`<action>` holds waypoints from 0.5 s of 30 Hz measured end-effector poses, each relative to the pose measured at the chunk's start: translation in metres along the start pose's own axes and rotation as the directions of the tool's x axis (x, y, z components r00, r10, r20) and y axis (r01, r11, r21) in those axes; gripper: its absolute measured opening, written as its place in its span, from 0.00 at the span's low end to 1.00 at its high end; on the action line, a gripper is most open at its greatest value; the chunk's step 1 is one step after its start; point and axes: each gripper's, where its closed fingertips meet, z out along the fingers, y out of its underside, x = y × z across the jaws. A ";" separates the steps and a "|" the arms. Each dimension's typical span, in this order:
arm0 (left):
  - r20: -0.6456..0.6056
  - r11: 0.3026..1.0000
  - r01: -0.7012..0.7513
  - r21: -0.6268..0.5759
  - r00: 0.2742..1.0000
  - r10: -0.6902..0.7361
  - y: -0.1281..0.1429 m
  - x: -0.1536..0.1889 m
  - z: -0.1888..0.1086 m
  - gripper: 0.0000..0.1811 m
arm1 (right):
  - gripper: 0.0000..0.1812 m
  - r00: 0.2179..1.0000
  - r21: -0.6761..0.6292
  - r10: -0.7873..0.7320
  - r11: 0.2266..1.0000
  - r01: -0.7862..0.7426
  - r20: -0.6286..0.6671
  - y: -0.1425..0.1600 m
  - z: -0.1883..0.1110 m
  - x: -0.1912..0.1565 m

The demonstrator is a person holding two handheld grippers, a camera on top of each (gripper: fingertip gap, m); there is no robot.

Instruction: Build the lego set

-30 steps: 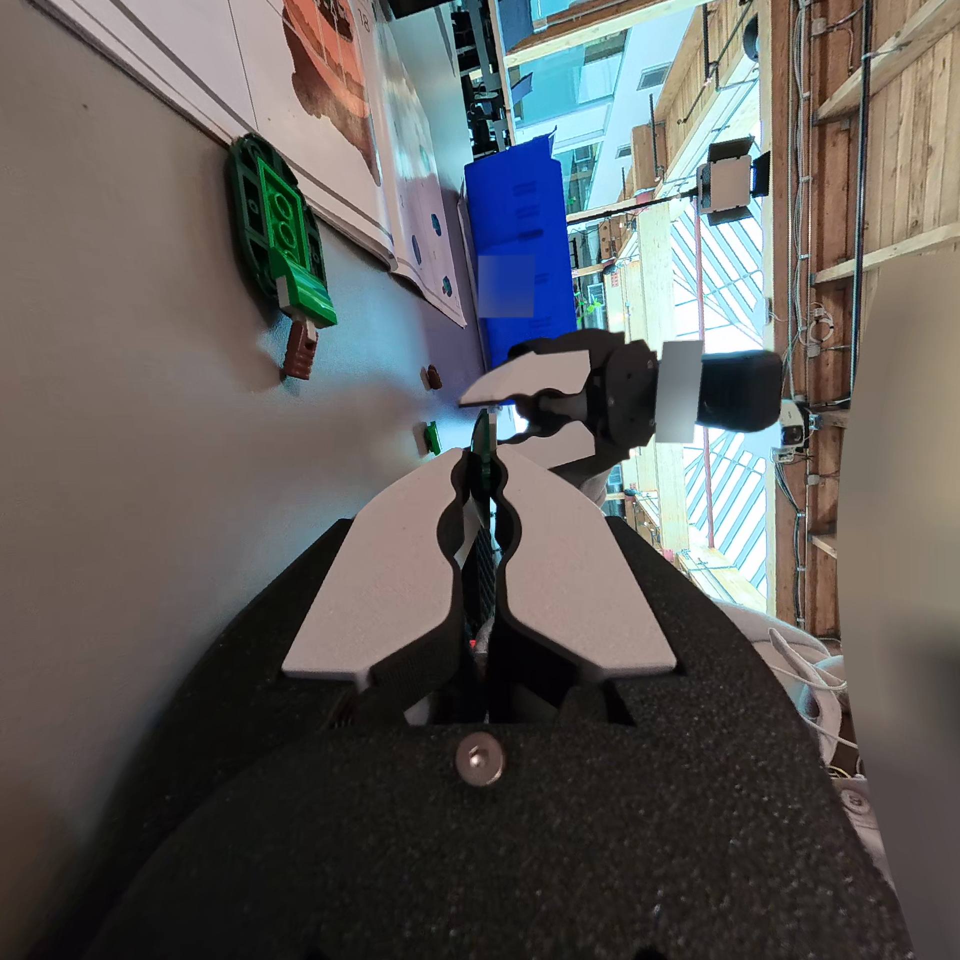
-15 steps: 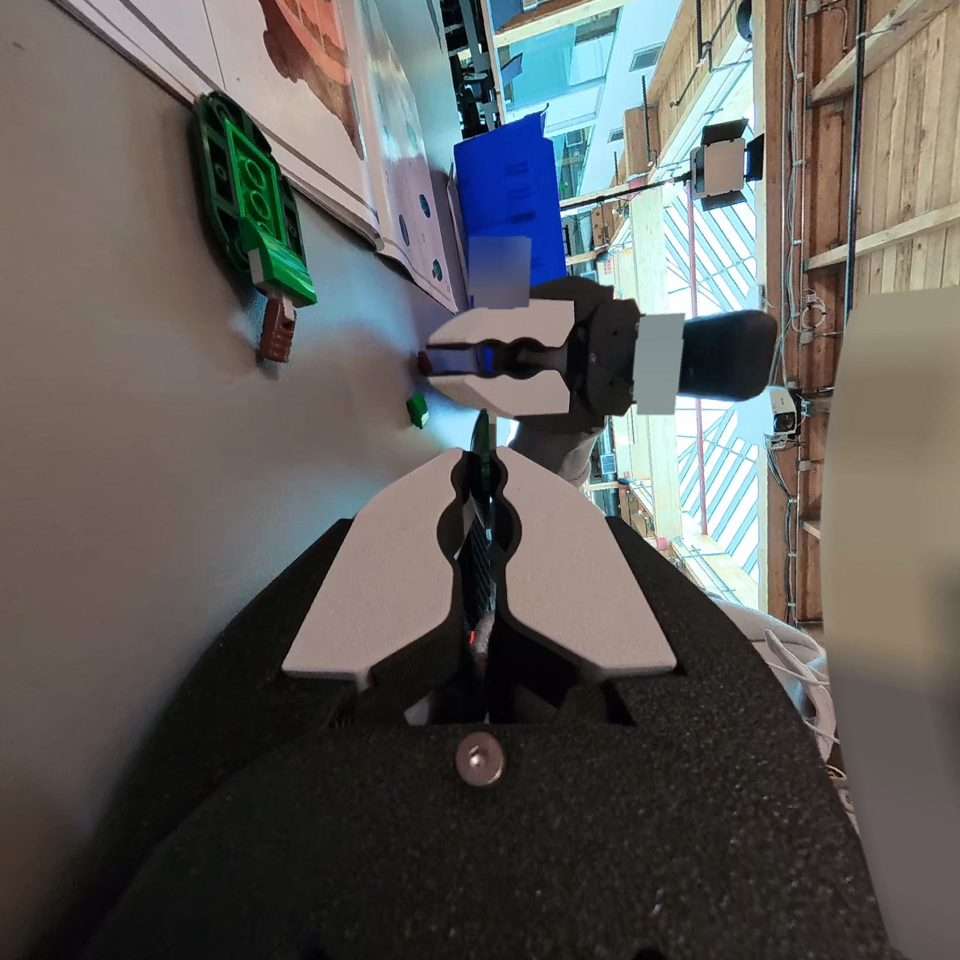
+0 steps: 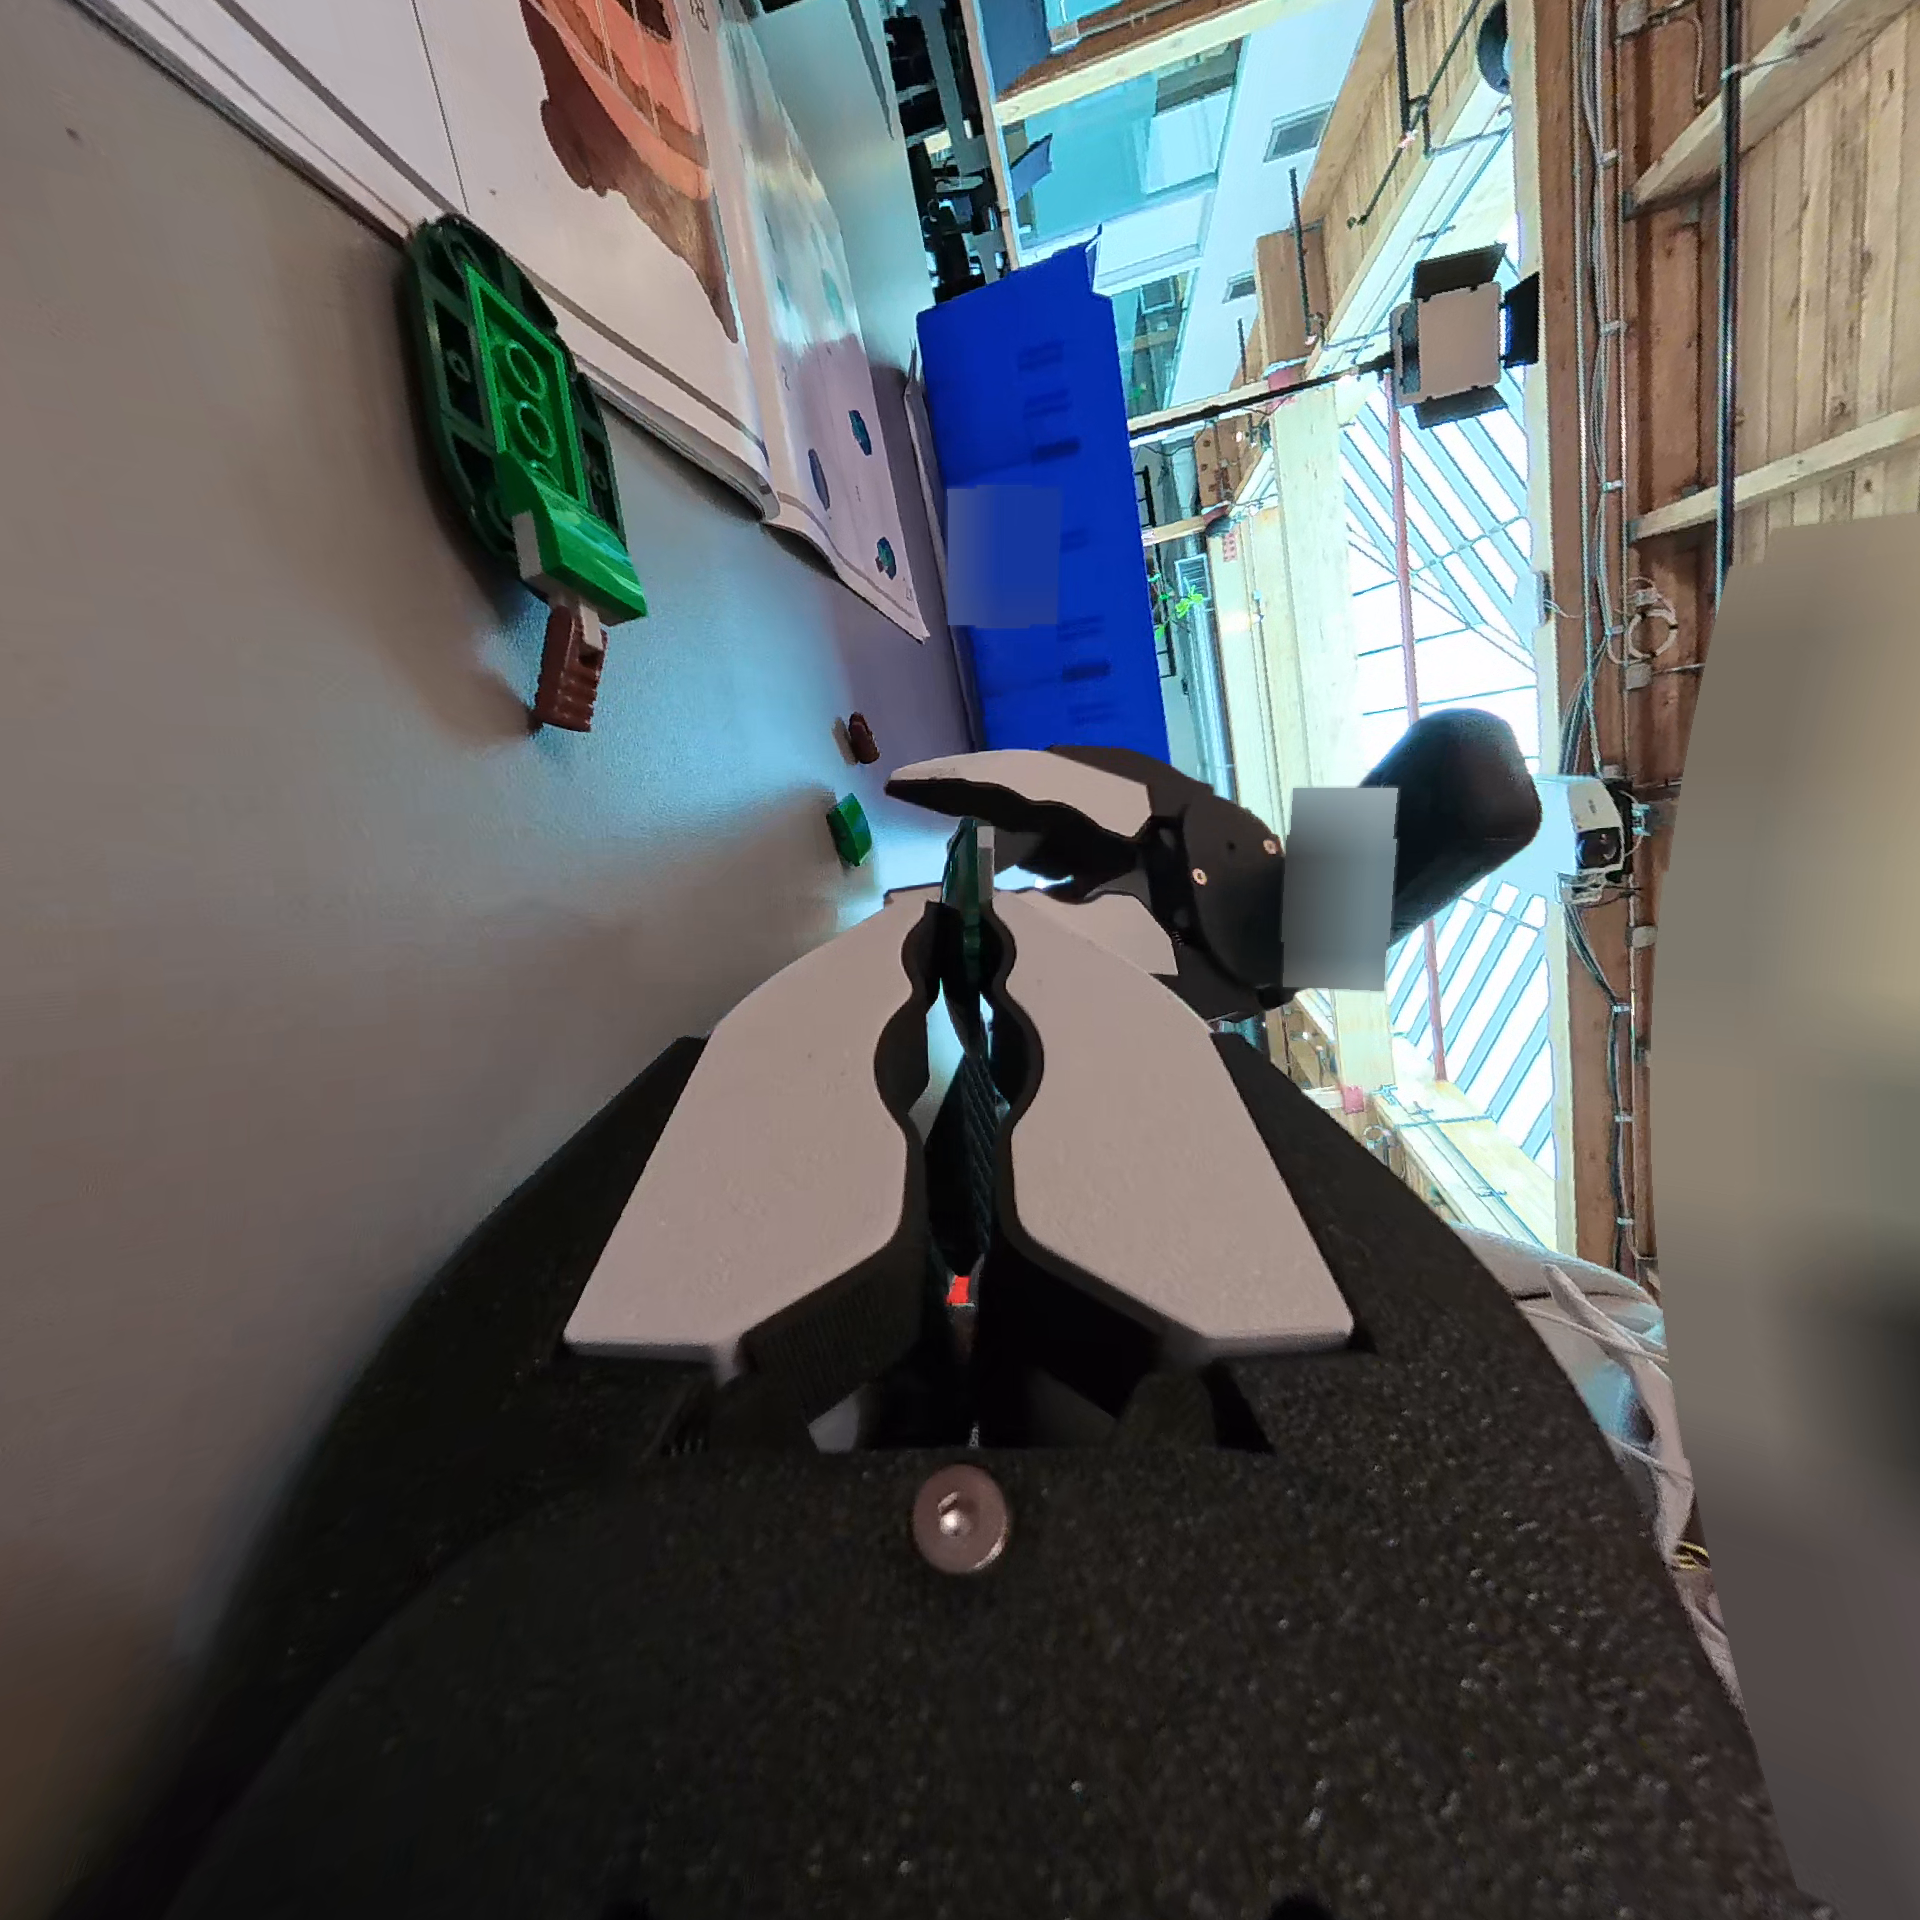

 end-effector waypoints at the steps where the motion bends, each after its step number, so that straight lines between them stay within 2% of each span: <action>1: -0.005 1.000 -0.001 0.002 1.000 0.001 0.000 0.001 0.000 0.03 | 0.16 0.999 0.019 0.041 0.999 -0.041 0.021 -0.004 0.002 -0.003; 3: -0.014 1.000 0.000 0.007 1.000 0.000 -0.001 0.002 -0.001 0.03 | 0.16 0.996 0.004 0.083 0.997 -0.083 0.017 -0.004 0.008 -0.003; 5: -0.022 1.000 -0.001 0.008 1.000 0.001 -0.001 0.002 -0.001 0.03 | 0.16 0.997 -0.024 0.070 0.997 -0.071 -0.032 0.000 0.012 0.002; 7: -0.030 1.000 -0.001 0.004 1.000 0.001 0.000 0.003 -0.001 0.03 | 0.14 0.999 -0.019 0.044 0.999 -0.045 -0.026 -0.002 0.013 0.001; 15: -0.059 1.000 -0.028 -0.002 0.998 0.028 0.001 0.007 -0.002 0.03 | 0.13 0.980 0.013 -0.010 1.000 0.008 0.201 -0.003 0.006 0.004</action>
